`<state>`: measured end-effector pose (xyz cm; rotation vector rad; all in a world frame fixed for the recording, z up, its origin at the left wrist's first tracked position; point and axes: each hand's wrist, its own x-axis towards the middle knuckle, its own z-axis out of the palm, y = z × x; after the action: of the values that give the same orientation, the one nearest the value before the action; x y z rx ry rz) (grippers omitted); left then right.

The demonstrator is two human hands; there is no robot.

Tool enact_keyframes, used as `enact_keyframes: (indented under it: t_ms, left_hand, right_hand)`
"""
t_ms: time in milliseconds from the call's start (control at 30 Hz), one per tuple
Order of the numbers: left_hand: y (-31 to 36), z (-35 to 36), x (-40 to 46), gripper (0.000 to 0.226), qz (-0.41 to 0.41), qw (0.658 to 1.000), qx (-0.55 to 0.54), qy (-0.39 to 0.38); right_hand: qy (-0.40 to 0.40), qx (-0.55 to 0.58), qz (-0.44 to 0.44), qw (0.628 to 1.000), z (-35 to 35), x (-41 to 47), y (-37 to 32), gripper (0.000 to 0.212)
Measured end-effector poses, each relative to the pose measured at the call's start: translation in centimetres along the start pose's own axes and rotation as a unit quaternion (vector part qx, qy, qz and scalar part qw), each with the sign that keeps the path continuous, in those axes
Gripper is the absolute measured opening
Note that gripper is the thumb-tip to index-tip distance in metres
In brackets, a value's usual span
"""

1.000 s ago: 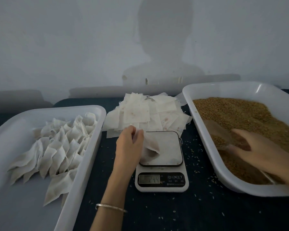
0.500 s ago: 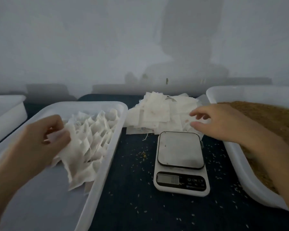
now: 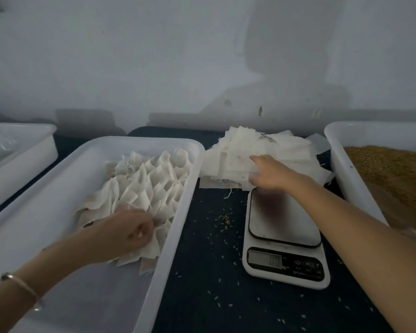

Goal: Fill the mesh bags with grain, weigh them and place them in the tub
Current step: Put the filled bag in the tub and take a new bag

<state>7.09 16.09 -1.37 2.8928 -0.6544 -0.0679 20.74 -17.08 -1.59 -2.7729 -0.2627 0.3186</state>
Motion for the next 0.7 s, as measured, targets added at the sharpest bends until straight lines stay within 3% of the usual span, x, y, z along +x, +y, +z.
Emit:
enact_keyframes:
  t_ms: [100,167,267,400,500,700]
  left_hand:
    - [1.5,-0.8,1.2,0.012,-0.033,0.994,-0.051,-0.093]
    - [2.6,-1.5,2.4,0.009,-0.046,0.992,-0.059,-0.105]
    - [4.3,-2.3,4.4,0.012,-0.064,0.995,-0.043,-0.067]
    - [5.8,-2.5,6.2,0.025,-0.095,0.995,-0.039,0.020]
    - [6.7,-2.3,6.4,0.044,-0.109,0.993,-0.041,0.027]
    - [7.5,-2.2,7.2,0.032,-0.132,0.989,-0.057,0.026]
  right_hand:
    - [0.028,-0.029,0.017,0.999,1.5,0.1,0.6,0.066]
    - [0.076,-0.074,0.028,0.994,2.0,-0.1,0.6,0.054]
    - [0.154,-0.094,0.046,0.983,2.0,-0.2,0.2,0.031]
    - [0.180,-0.069,0.057,0.980,1.5,-0.3,0.4,0.028]
    - [0.205,-0.037,0.065,0.976,1.3,-0.4,0.9,0.024]
    - [0.277,0.041,0.073,0.957,0.7,-0.7,1.3,0.021]
